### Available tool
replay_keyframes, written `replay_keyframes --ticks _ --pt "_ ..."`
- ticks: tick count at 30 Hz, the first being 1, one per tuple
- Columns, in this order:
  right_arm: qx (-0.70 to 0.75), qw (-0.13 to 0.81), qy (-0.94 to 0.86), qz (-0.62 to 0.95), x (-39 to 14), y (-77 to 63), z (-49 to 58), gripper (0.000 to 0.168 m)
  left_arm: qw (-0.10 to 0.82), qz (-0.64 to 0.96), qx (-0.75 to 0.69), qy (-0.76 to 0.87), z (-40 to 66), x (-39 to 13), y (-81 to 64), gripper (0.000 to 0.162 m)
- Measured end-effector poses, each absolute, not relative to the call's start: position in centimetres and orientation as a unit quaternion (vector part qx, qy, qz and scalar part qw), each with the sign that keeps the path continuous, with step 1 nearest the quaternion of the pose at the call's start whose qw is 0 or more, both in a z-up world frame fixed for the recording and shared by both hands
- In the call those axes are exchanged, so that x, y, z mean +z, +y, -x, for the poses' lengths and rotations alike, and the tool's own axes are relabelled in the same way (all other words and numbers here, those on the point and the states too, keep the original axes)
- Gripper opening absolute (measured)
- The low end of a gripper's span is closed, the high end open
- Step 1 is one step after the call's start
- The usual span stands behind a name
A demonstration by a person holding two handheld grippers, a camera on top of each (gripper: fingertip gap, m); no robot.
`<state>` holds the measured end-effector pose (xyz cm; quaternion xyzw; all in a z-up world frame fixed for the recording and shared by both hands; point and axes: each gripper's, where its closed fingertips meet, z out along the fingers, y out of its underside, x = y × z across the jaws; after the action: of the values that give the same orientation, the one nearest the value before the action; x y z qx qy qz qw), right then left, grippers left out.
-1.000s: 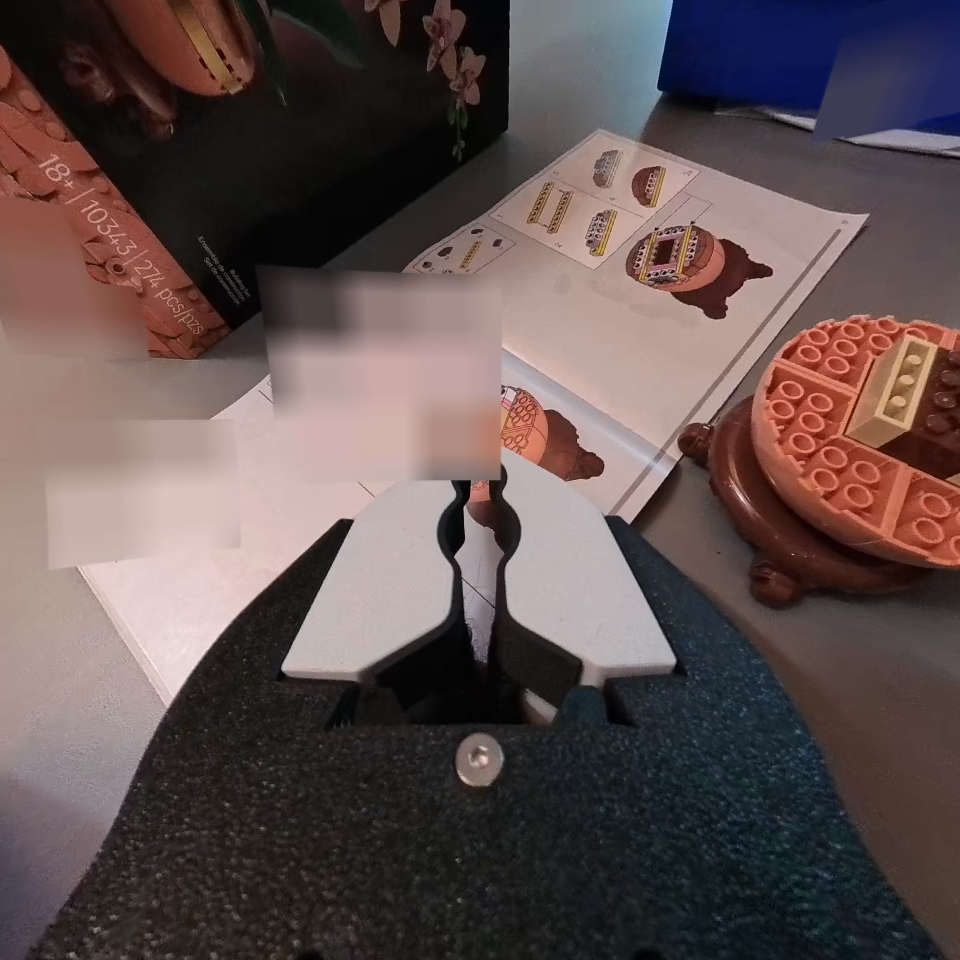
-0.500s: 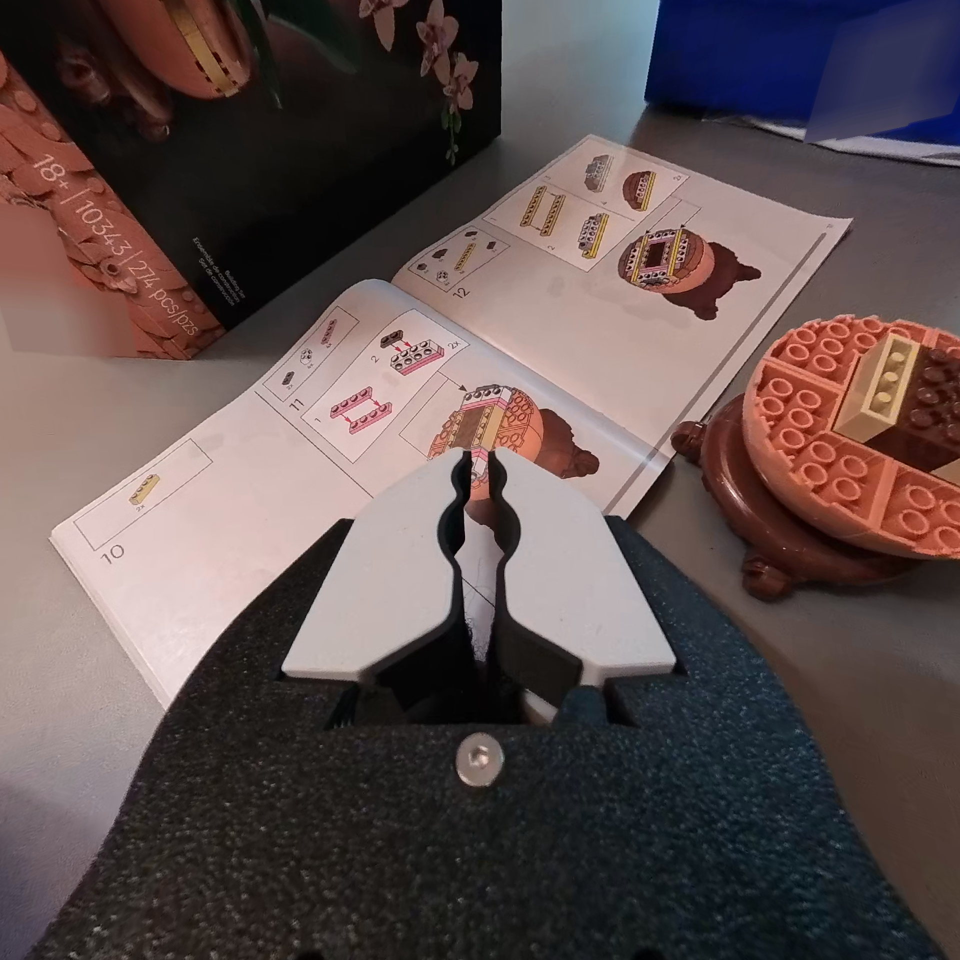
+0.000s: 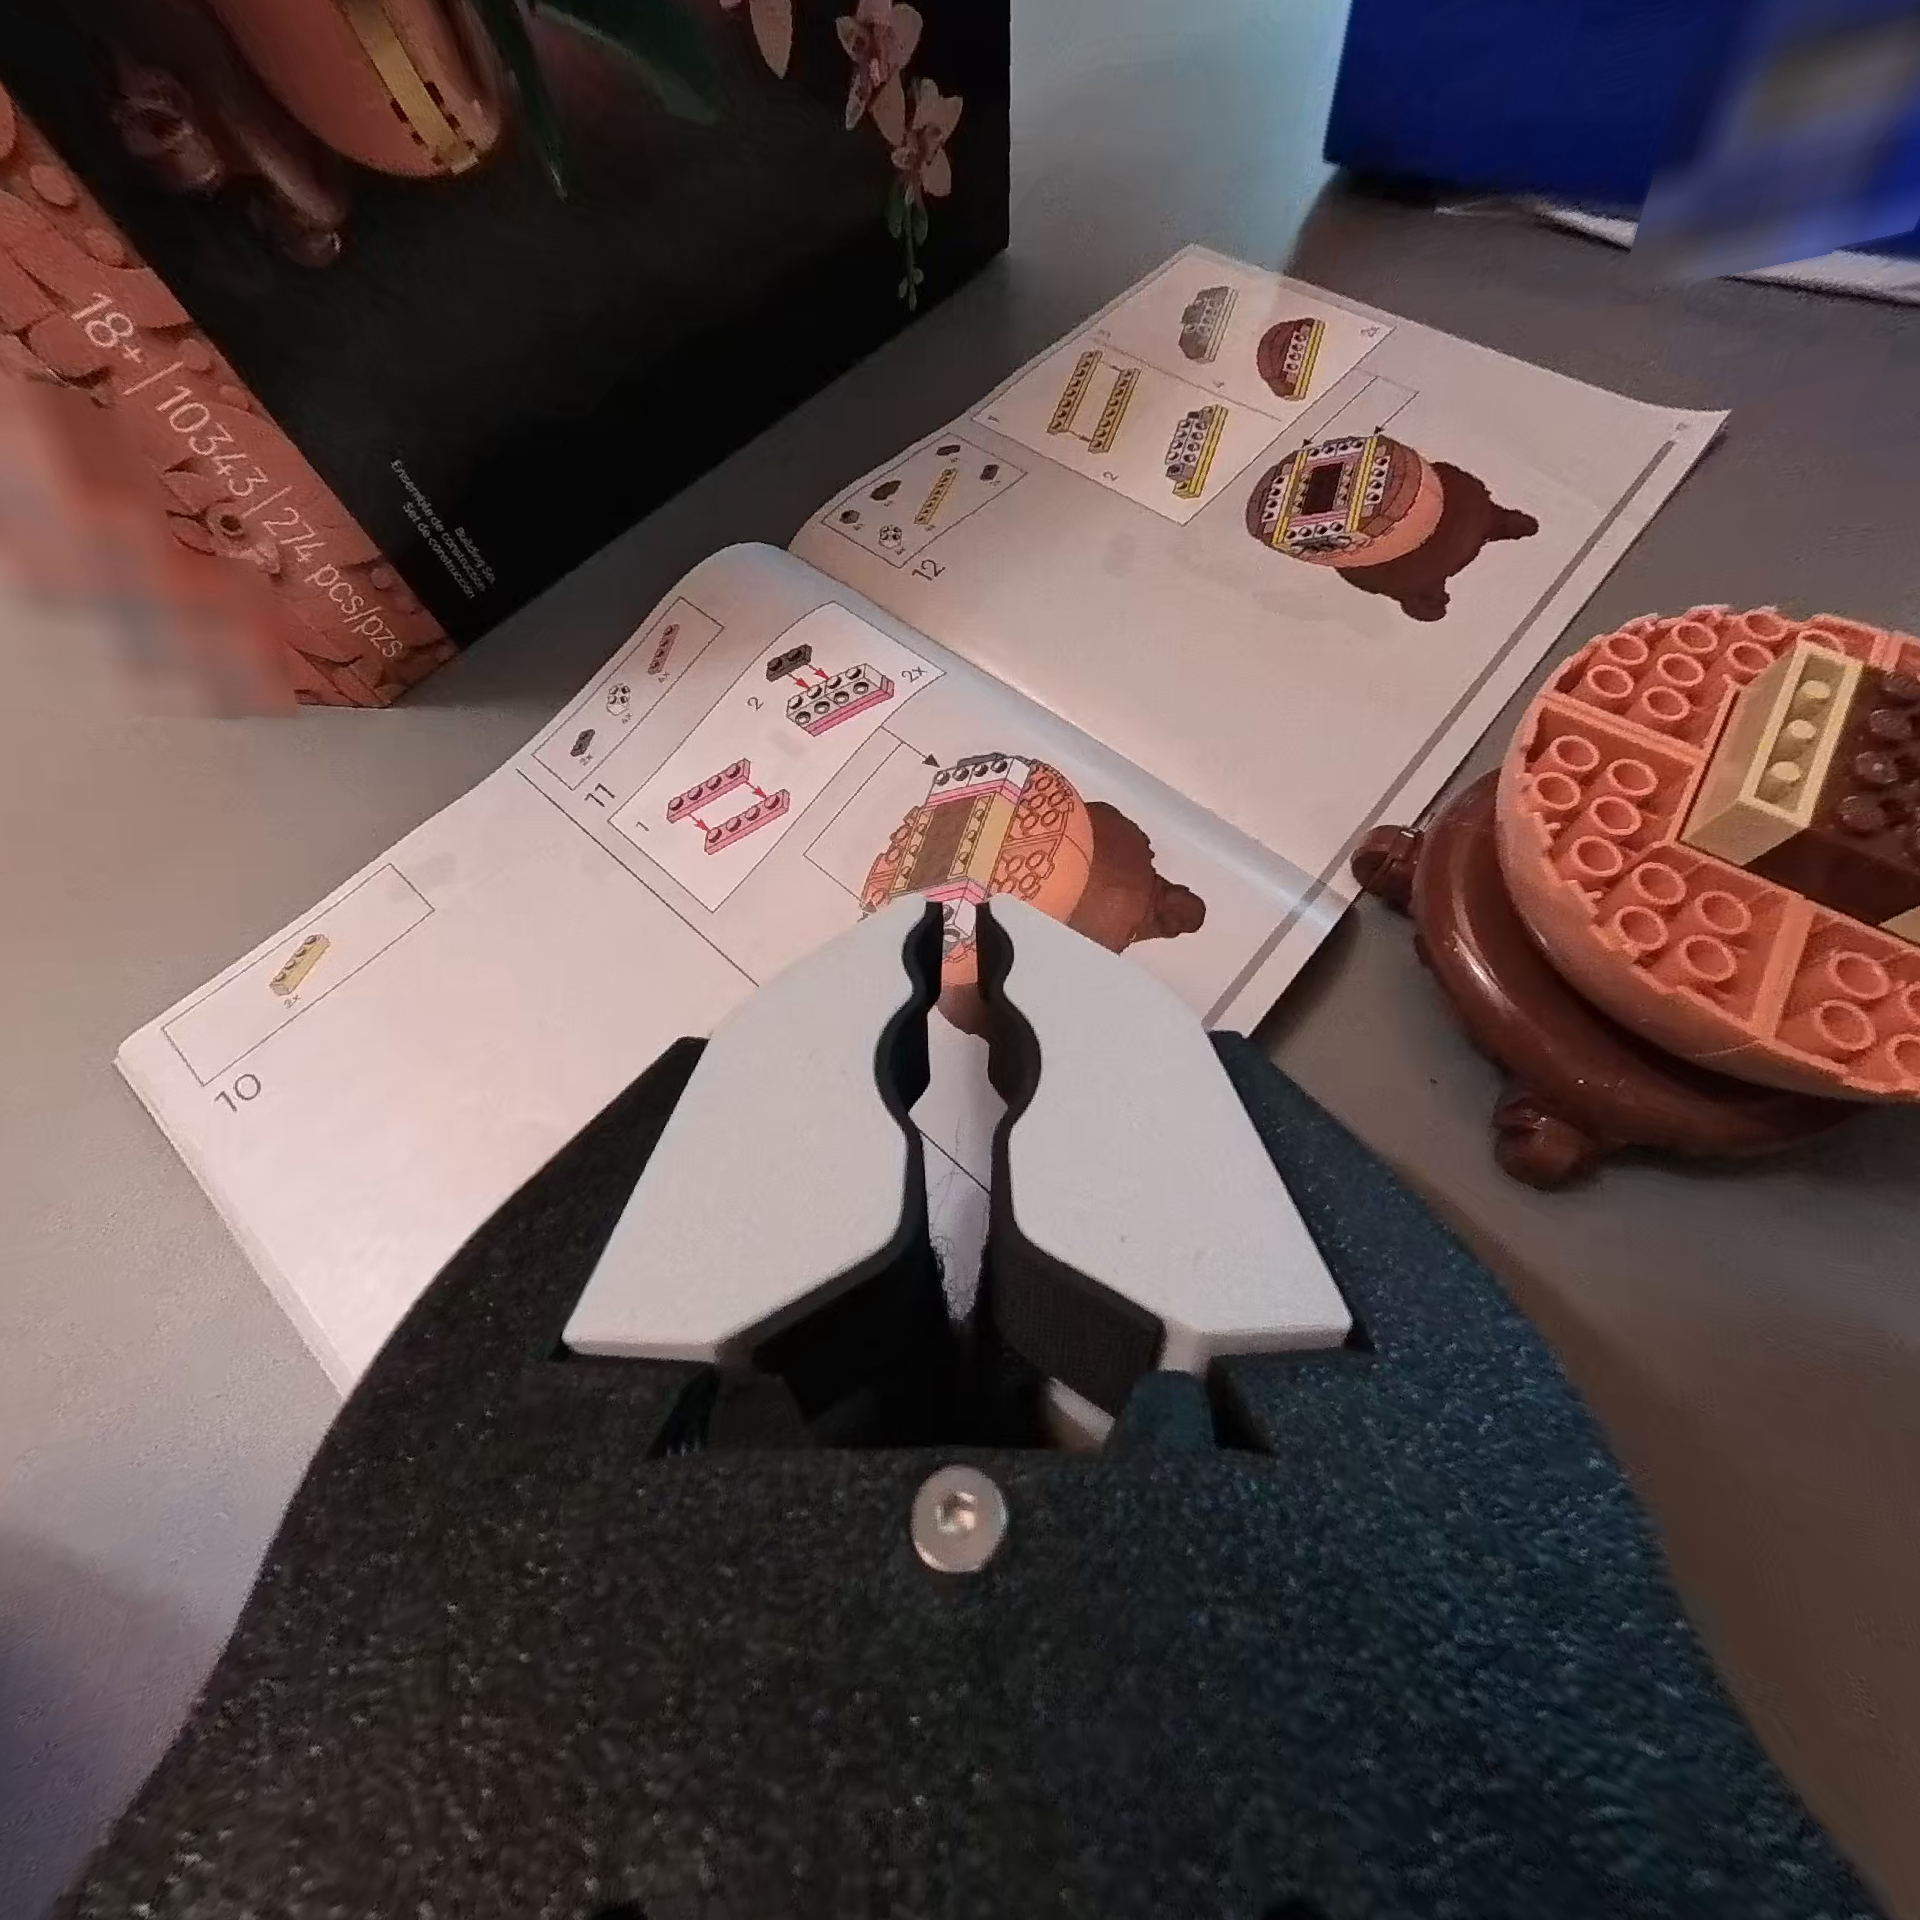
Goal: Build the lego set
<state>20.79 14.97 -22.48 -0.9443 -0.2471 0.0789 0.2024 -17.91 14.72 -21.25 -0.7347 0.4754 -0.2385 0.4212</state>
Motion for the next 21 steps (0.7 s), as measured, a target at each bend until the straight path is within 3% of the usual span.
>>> replay_keyframes --ticks 1,6,10,13,21 --pt "0.084 0.193 -0.240 0.948 -22.5 14.8 -20.4 0.042 0.418 0.735 -0.240 0.476 17.9 -21.3 14.7 0.005" --pt "0.045 0.149 -0.200 0.967 -23.1 14.8 -21.5 0.055 0.415 0.738 -0.249 0.471 17.9 -21.2 14.7 0.005" --pt "0.046 0.163 -0.114 0.979 -23.2 15.5 -22.0 0.036 0.422 0.734 -0.251 0.470 18.0 -21.0 14.7 0.005" --pt "0.079 0.160 -0.060 0.982 -23.2 15.7 -21.2 0.040 0.418 0.734 -0.254 0.472 17.9 -21.0 14.6 0.005" --pt "0.024 0.143 -0.090 0.985 -23.9 15.4 -21.9 0.031 0.425 0.723 -0.293 0.458 18.1 -20.1 14.4 0.005"
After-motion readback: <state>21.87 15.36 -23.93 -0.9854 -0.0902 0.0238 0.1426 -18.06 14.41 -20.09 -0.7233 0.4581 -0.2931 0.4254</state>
